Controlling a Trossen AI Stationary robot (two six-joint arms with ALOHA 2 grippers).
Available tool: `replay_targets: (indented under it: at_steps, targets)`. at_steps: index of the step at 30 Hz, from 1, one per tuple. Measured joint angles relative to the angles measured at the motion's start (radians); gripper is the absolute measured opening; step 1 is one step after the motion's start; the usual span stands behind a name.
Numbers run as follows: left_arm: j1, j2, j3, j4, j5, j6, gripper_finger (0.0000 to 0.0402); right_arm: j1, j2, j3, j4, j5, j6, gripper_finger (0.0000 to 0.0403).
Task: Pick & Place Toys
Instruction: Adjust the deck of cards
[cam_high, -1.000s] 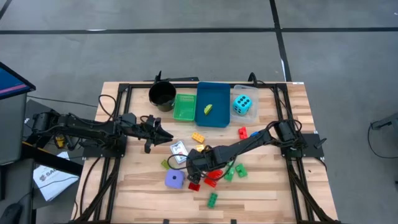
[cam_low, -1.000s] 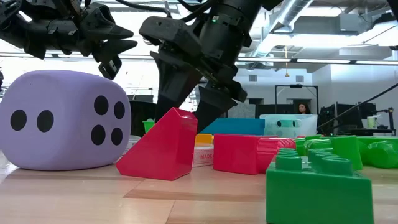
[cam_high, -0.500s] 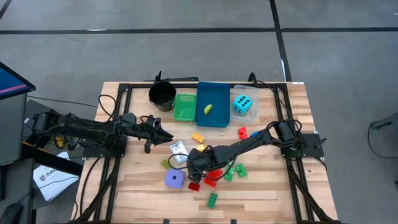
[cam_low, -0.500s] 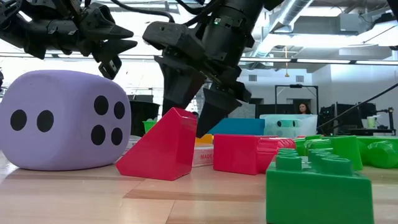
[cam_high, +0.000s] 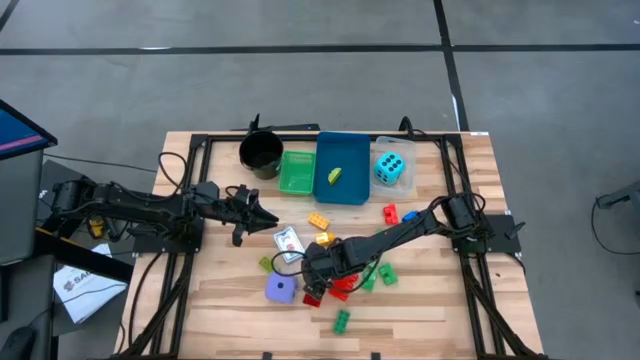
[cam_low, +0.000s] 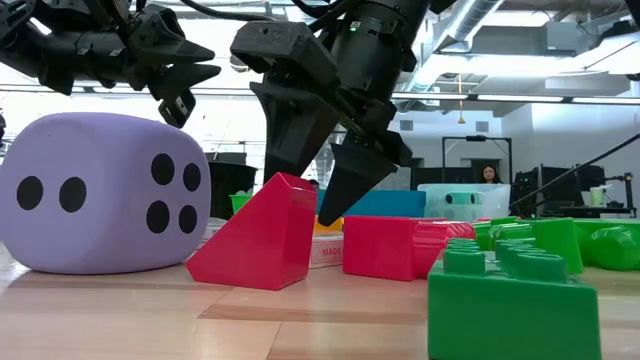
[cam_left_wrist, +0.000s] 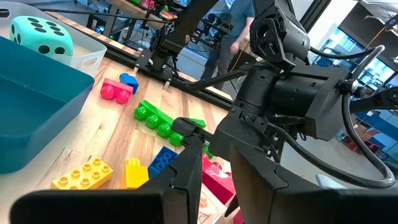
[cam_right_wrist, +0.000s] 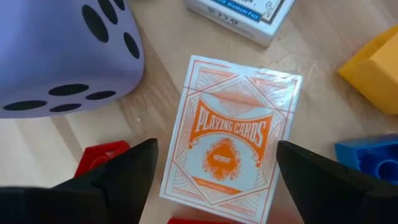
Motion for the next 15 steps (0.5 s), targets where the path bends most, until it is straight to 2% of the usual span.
replay_targets:
  at_steps: [15]
  targets:
    - [0.0, 0.0, 0.0, 0.0, 0.0, 0.0, 0.0076, 0.004, 0.0, -0.001, -0.033, -0.001, 0.059, 0.0322]
